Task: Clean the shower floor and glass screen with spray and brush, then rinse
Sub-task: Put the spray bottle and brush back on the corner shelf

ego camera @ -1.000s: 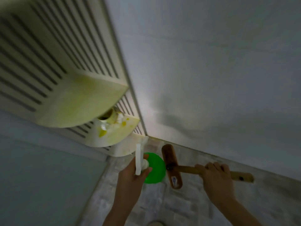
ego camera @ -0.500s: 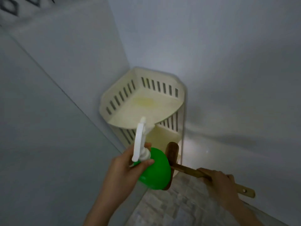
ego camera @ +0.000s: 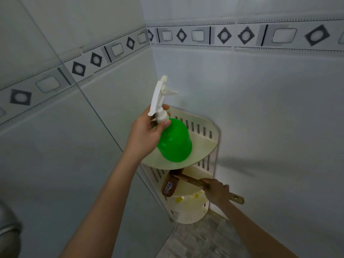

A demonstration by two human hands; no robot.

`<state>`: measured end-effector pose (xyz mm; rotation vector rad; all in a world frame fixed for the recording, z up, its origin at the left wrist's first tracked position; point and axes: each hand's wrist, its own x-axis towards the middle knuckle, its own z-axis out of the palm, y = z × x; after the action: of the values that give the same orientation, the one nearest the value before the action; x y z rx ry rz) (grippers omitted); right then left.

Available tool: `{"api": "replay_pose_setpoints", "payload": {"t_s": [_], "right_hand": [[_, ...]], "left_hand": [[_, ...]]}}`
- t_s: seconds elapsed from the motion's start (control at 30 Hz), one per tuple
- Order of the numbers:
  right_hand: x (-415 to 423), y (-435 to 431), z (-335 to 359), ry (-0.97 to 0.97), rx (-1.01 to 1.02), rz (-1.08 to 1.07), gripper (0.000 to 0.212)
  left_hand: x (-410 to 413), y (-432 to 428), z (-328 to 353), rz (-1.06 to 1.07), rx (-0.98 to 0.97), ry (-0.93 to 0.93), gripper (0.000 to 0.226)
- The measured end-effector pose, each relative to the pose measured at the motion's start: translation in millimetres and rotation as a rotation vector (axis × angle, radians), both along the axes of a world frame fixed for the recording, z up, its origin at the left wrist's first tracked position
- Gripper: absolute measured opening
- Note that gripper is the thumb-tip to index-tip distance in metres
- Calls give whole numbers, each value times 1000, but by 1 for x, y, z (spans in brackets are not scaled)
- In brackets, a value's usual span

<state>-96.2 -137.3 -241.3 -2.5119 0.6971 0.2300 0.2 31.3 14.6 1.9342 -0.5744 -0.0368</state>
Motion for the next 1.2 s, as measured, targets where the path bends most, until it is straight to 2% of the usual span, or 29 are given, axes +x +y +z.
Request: {"api": "replay_pose_setpoints", "payload": {"t_s": [0.37, 0.53, 0.8, 0.97, 1.2], "right_hand": [[45, 4, -61, 14, 44, -34, 32], [51, -1, -94, -36, 52, -114, 21], [57, -3, -117, -21, -270, -93, 20], [53, 5, -129, -90, -238, -24, 28], [61, 0, -128, -105, -300, -30, 22]], "left_hand": [[56, -16, -29, 19, 122, 0, 37], [60, -20, -37, 37, 78, -22, 42], [65, -27, -43, -7, 89, 9, 55], [69, -30, -47, 78, 55, -47, 53], [71, -33, -47, 116, 33, -35, 55]]}}
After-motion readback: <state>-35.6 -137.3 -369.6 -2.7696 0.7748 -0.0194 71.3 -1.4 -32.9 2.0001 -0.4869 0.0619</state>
